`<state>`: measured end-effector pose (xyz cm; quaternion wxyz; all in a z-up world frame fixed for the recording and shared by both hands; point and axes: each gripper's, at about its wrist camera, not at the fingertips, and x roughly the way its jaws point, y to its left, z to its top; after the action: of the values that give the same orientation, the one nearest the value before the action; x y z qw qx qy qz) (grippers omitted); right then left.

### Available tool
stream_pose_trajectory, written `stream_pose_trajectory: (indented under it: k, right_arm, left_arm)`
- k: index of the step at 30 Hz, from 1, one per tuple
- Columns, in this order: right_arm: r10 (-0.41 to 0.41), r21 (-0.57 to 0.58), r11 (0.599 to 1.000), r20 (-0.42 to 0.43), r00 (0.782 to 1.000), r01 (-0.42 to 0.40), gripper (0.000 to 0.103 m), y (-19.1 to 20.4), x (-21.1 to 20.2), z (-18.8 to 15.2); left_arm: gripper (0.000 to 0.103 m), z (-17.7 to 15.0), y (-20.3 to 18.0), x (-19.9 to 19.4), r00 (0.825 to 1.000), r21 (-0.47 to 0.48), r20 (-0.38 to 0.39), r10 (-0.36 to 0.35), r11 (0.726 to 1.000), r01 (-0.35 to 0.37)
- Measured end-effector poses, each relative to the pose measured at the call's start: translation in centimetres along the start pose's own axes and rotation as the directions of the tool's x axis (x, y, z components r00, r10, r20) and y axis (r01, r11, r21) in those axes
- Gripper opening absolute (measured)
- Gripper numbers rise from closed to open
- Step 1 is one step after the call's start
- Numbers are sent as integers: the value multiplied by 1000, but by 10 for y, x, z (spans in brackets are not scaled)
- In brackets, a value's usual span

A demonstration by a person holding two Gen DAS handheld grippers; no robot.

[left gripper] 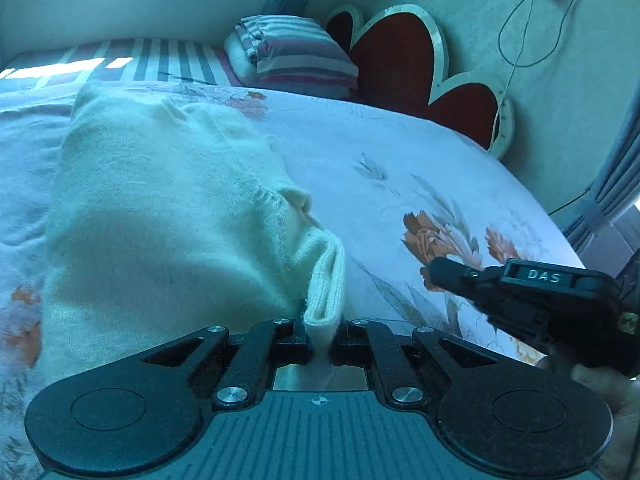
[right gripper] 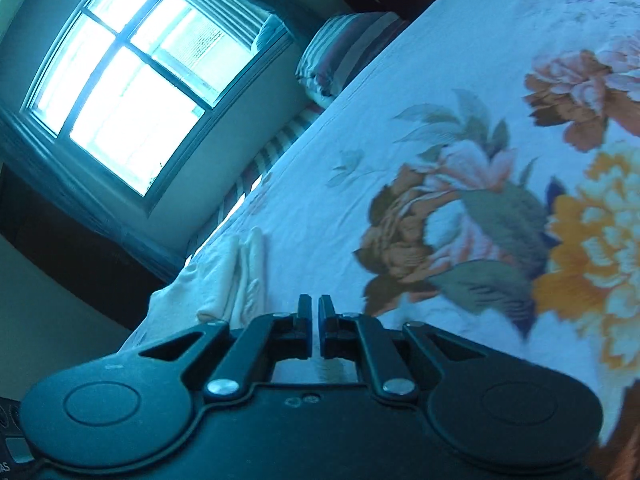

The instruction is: Fold small clothes

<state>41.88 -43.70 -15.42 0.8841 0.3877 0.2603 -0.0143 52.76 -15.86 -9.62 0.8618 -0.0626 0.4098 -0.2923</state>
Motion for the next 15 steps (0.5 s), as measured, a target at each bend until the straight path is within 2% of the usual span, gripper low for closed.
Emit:
stream_pose_trajectory:
  k: [3, 4, 5, 6, 7, 8, 10, 13, 15]
  right_arm:
    - [3, 15, 1000, 9, 1000, -4, 15, -14, -14, 2]
    - [12, 16, 1000, 10, 1000, -12, 16, -15, -17, 3]
    - [14, 14, 1000, 9, 1000, -14, 17, -12, -16, 3]
    - [16, 13, 1000, 8, 1000, -16, 17, -12, -17, 4]
    - [21, 16, 1000, 6, 1000, -21, 17, -11, -17, 4]
    - [31, 21, 999, 1, 1000, -31, 17, -9, -20, 3]
    - [44, 18, 999, -17, 999, -44, 18, -1, -21, 3]
    - [109, -6, 994, -94, 990, -110, 27, 22, -18, -6]
    - [132, -49, 989, -154, 979, -141, 31, 40, -11, -19]
  left_arm:
    - [7, -2, -3, -1, 1000, -25, -3, 24, 999, -24]
    - [15, -4, -5, -4, 1000, -18, 2, 18, 1000, -18]
    - [50, -5, -8, -5, 1000, -12, 0, -21, 1000, 21]
    - [77, -6, -11, -10, 997, -9, 6, -73, 997, 73]
    - [79, -10, -20, -11, 988, 4, 32, -151, 988, 151]
    - [79, -11, -25, -18, 979, 17, 37, -199, 980, 199]
    - [79, -12, -25, -39, 977, 13, 67, -203, 979, 202]
    - [79, -14, 13, -80, 979, -73, 169, -117, 989, 131]
    - [79, -17, 53, -98, 981, -144, 195, 22, 990, 7]
